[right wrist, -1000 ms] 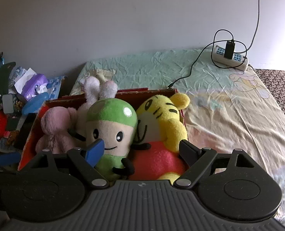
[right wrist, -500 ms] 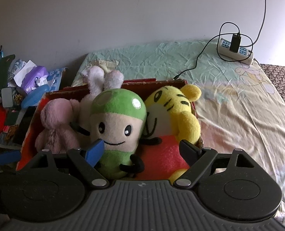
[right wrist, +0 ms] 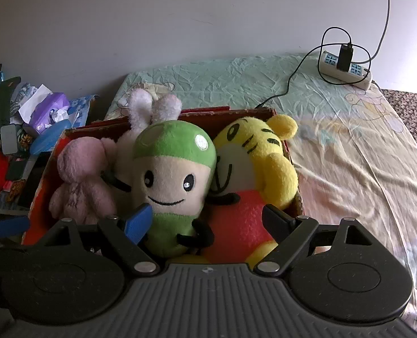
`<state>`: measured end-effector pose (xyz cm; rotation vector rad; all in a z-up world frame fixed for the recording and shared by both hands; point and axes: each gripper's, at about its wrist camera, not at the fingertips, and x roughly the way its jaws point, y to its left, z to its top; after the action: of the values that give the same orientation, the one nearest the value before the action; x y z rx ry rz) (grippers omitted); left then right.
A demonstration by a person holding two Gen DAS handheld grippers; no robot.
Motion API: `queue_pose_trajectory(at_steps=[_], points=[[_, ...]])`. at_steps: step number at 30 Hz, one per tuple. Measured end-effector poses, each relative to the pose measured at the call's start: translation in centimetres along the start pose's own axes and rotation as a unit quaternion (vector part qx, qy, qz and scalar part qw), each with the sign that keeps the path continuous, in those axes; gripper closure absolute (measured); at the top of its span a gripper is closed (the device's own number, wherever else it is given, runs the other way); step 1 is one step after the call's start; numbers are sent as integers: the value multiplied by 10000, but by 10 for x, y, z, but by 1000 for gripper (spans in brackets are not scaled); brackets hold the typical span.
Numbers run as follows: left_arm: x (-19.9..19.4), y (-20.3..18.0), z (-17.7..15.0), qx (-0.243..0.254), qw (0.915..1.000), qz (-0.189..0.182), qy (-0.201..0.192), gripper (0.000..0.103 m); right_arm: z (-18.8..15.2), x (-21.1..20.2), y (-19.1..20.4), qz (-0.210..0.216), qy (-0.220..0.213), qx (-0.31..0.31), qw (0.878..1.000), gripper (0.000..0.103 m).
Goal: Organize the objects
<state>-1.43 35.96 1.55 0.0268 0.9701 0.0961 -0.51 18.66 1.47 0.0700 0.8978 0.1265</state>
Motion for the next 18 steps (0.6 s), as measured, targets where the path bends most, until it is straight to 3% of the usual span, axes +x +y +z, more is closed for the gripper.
queue_pose_trajectory(at_steps=[18], points=[[0, 2, 0, 40, 10000, 13, -70, 1, -1, -4, 4, -41, -95, -65, 9999, 16]])
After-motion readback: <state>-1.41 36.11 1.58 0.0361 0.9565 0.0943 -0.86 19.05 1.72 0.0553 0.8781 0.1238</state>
